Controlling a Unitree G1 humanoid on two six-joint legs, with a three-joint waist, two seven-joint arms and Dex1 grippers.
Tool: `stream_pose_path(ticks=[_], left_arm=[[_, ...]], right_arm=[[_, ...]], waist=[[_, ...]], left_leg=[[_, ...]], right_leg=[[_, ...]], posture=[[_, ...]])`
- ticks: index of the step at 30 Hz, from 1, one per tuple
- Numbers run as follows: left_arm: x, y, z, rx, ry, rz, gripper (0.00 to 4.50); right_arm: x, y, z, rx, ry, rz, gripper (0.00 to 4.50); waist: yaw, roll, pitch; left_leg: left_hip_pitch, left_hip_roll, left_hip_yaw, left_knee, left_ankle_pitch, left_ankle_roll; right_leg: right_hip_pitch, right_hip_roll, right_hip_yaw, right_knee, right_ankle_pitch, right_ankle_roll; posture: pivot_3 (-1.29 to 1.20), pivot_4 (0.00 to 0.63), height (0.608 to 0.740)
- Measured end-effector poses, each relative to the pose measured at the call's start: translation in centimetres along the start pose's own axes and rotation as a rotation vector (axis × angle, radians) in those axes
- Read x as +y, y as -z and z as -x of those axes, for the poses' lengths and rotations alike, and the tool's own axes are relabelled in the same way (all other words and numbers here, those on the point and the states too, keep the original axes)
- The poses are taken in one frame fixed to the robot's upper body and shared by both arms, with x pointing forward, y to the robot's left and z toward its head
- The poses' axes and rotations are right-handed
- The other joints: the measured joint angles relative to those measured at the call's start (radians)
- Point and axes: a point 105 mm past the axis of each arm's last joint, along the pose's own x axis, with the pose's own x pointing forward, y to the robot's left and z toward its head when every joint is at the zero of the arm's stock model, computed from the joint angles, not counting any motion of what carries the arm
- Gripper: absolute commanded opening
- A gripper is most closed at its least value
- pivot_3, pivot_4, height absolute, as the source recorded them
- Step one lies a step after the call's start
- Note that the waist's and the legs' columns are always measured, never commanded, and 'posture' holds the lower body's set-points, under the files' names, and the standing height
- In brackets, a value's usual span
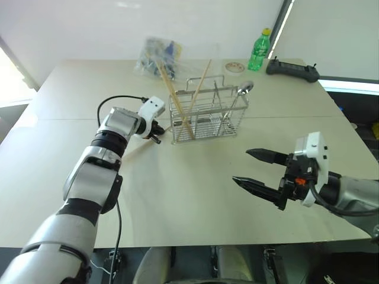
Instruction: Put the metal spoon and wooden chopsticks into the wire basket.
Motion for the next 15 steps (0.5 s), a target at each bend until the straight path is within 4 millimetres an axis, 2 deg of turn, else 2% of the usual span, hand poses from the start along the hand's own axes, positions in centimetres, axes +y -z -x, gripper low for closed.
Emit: stream_pose_path(ticks=[9, 12, 15], left_arm=[[1.5, 0.8, 0.7, 0.0, -0.055, 0.068, 0.08], [3.6, 1.8, 1.6, -0.015, -0.145, 0.148, 0.08], [7.1, 2.8, 3.6, -0.08, -0.313, 0.273, 0.08]], right_arm=[[0.1, -0.1, 0.1, 0.024, -0.016, 0.012, 4.5], [0.2, 0.1, 0.1, 0.035, -0.03, 0.009, 4.5], [0.2, 0.0, 0.2, 0.042, -0.037, 0.015, 4.5]], waist=[[0.0, 0.0, 0.0], [-0.005, 0.0, 0.0], [-0.004, 0.0, 0.0]], left_leg=[[0.0, 0.0, 0.0, 0.0, 0.0, 0.0], [0.001, 0.0, 0.0, 0.0, 0.0, 0.0], [0.001, 0.0, 0.0, -0.001, 0.0, 0.0]], right_leg=[[0.0, 0.0, 0.0, 0.0, 0.0, 0.0], [-0.001, 0.0, 0.0, 0.0, 0.0, 0.0], [-0.001, 0.001, 0.0, 0.001, 0.0, 0.0]], posture=[[0.0, 0.15, 0.719], [0.0, 0.15, 0.719], [0.0, 0.15, 0.719]])
